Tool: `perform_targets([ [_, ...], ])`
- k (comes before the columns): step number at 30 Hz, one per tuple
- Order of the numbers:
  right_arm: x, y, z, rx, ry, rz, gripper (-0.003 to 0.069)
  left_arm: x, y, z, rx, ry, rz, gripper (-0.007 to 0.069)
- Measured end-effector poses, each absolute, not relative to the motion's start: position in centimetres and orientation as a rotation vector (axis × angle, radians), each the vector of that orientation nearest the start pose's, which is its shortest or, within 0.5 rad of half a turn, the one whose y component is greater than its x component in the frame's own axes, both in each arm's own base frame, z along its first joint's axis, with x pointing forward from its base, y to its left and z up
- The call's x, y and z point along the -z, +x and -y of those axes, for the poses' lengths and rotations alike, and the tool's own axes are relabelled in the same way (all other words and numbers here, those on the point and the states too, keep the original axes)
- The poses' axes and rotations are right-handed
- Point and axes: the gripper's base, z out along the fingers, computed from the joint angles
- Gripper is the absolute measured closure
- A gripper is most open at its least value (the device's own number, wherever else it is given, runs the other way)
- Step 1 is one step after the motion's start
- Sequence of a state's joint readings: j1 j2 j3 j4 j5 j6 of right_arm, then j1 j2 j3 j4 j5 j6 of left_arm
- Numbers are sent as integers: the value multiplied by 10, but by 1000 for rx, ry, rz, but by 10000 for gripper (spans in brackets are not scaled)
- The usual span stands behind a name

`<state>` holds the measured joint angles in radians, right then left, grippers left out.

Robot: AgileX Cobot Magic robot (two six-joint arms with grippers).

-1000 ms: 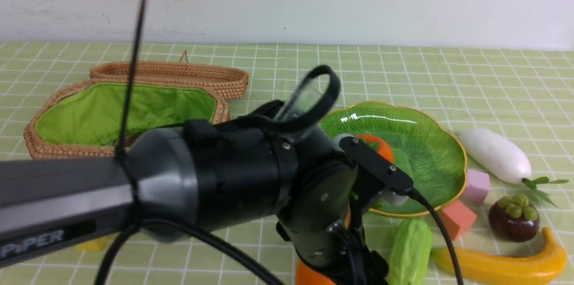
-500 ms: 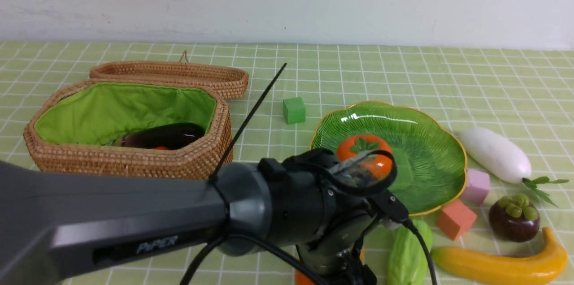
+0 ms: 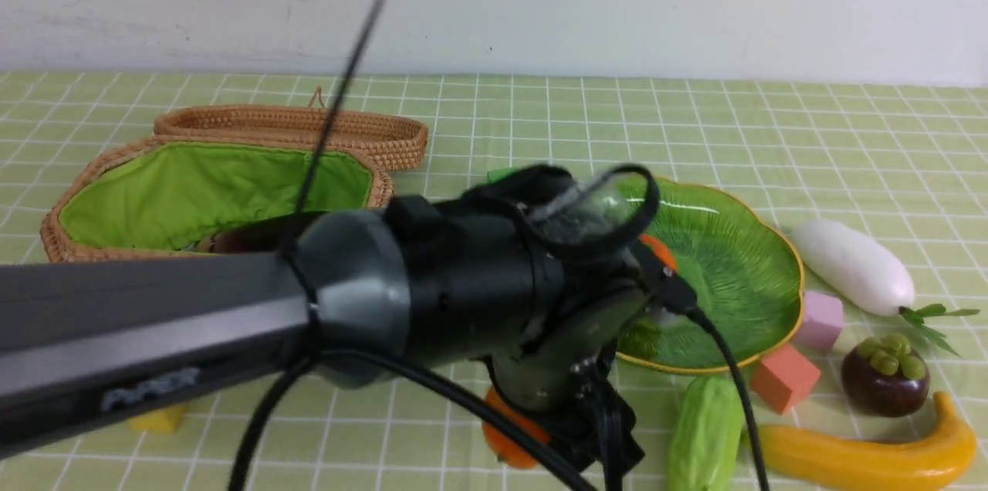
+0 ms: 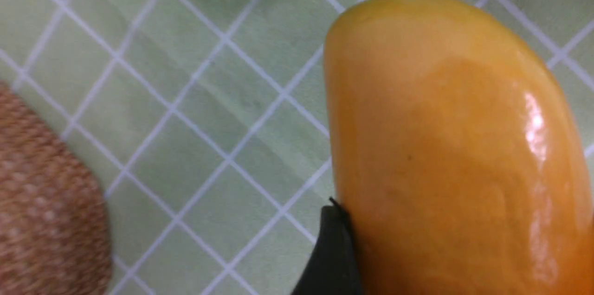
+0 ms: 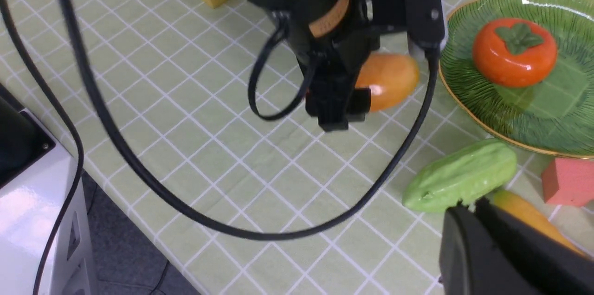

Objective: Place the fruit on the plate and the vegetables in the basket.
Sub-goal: Grab the mango with your left arm and place it on the right plate

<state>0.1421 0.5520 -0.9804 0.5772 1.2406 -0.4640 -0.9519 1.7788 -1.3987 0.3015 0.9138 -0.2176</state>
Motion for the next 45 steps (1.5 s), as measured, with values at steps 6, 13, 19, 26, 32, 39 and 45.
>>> perform_targets([
  [6, -400, 47, -48, -471, -610, -2062, 634, -309, 238, 299, 25, 1242, -2217, 41],
  [13, -401, 54, -40, -387, -496, -2062, 634, -314, 263, 342, 98, 1341, -1991, 41],
  [19, -401, 54, -39, -380, -486, -2064, 627, -284, 299, 380, 77, 1370, -1950, 41],
  [26, -401, 54, -39, -378, -488, -2067, 627, -247, 338, 391, 54, 1333, -1963, 41],
  [32, -401, 54, -39, -378, -488, -2067, 627, -242, 343, 394, 67, 1316, -1950, 41],
  [39, -401, 54, -39, -377, -488, -2068, 625, -244, 343, 396, 93, 1279, -1943, -29],
  [45, -400, 55, -38, -355, -489, -2072, 624, -250, 342, 394, 111, 1243, -1955, -39],
])
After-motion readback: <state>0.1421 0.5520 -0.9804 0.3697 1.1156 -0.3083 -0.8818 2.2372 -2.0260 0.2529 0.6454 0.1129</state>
